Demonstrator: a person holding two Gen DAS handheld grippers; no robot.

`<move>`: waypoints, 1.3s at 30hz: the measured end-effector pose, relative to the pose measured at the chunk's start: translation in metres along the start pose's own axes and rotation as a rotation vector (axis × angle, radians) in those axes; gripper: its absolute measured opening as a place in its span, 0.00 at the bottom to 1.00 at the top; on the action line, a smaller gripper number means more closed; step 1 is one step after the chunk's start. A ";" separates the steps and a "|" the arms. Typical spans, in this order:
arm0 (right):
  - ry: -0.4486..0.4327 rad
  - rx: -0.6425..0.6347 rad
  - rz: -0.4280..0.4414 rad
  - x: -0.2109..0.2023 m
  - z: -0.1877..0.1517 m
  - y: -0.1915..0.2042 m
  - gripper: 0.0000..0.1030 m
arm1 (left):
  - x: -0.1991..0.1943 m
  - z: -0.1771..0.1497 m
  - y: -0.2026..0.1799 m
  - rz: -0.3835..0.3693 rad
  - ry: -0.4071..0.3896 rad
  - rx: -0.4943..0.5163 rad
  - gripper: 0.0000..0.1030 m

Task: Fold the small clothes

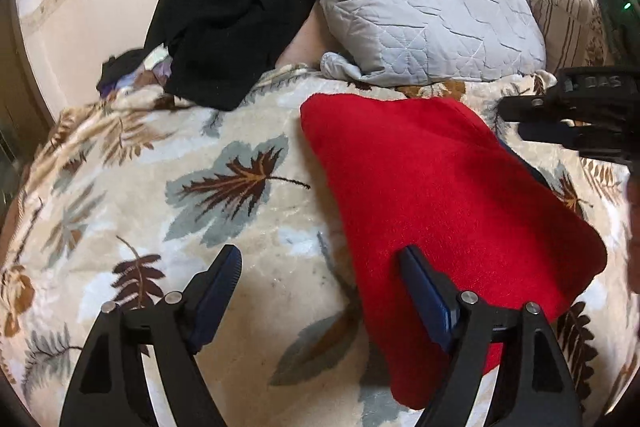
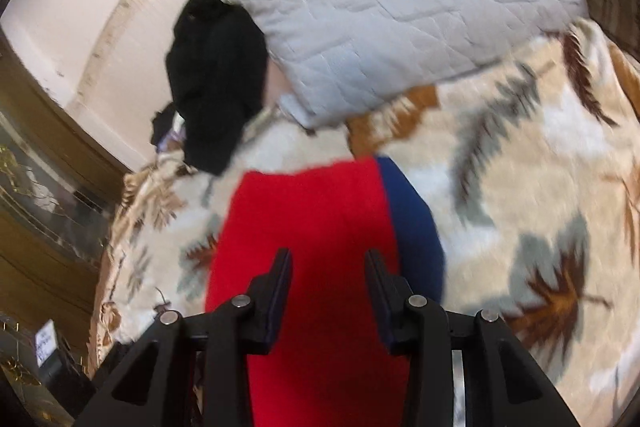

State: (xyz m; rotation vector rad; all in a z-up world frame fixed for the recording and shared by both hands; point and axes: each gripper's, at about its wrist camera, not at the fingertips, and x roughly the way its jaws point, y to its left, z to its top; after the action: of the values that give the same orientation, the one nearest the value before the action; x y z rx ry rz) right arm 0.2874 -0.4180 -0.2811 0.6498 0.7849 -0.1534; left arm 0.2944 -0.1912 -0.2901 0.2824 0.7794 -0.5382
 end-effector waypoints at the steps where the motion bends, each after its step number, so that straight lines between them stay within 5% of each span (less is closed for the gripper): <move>1: 0.046 0.017 0.000 0.016 -0.001 -0.004 0.40 | 0.000 0.000 0.001 -0.005 0.003 -0.004 0.80; 3: 0.123 0.049 -0.002 0.042 -0.007 -0.012 0.39 | 0.000 -0.001 -0.001 -0.006 0.006 0.002 0.83; 9: 0.054 -0.012 -0.020 0.012 -0.005 0.007 0.38 | -0.004 0.005 0.002 0.024 0.033 -0.014 0.86; 15: 0.027 -0.067 -0.073 -0.031 -0.028 0.015 0.38 | -0.021 0.005 0.000 0.090 -0.035 0.005 0.86; 23: 0.200 -0.046 -0.110 -0.011 -0.074 0.001 0.39 | -0.026 0.003 -0.007 0.110 -0.042 0.040 0.86; 31: 0.210 -0.023 -0.089 -0.011 -0.069 -0.003 0.39 | -0.023 0.002 -0.004 0.090 -0.029 0.034 0.86; 39: 0.058 -0.133 -0.132 -0.037 -0.029 0.033 0.39 | -0.017 0.012 0.008 0.056 -0.036 -0.023 0.86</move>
State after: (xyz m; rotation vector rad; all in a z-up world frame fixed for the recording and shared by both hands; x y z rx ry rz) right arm 0.2554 -0.3780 -0.2541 0.4783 0.8865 -0.2020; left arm 0.2955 -0.1836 -0.2691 0.2718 0.7399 -0.4801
